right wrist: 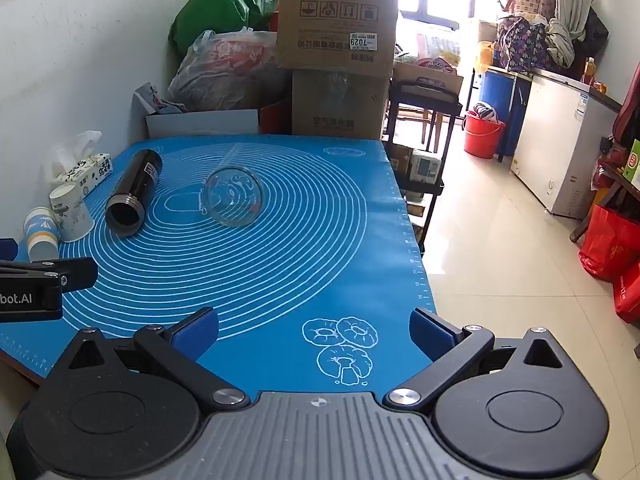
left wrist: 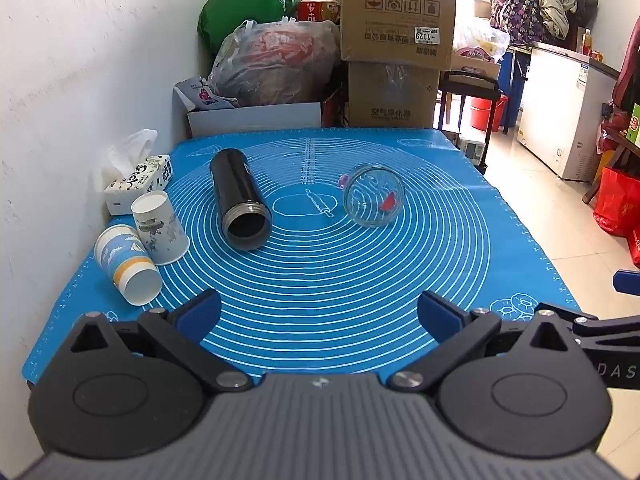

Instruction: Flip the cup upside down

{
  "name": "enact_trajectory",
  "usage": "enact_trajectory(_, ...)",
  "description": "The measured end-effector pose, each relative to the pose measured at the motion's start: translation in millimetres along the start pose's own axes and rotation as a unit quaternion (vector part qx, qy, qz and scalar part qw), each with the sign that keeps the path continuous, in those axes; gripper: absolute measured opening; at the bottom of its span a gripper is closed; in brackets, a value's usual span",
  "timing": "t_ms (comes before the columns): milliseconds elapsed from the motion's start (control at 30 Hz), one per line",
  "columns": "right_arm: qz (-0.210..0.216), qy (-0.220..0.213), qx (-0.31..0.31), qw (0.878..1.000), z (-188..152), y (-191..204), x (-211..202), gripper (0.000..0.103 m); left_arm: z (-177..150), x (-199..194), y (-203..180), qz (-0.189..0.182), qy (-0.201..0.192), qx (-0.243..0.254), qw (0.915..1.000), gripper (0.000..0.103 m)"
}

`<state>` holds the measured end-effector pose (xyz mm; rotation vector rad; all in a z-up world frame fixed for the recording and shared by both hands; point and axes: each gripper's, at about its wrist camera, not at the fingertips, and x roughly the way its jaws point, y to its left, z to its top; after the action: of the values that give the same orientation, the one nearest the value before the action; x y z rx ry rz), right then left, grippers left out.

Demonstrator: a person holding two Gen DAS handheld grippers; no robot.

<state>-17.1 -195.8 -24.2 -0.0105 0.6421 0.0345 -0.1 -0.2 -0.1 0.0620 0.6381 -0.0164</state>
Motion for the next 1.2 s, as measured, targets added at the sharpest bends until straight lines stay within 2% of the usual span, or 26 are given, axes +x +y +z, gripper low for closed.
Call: enact_trajectory(1200, 0.000, 0.003, -0.004, 1.000, -1.5, 0.6, 3.3, 0.103, -1.9, 3.6, -0.1, -0.006, 0.009, -0.004, 0.9999, 0.103)
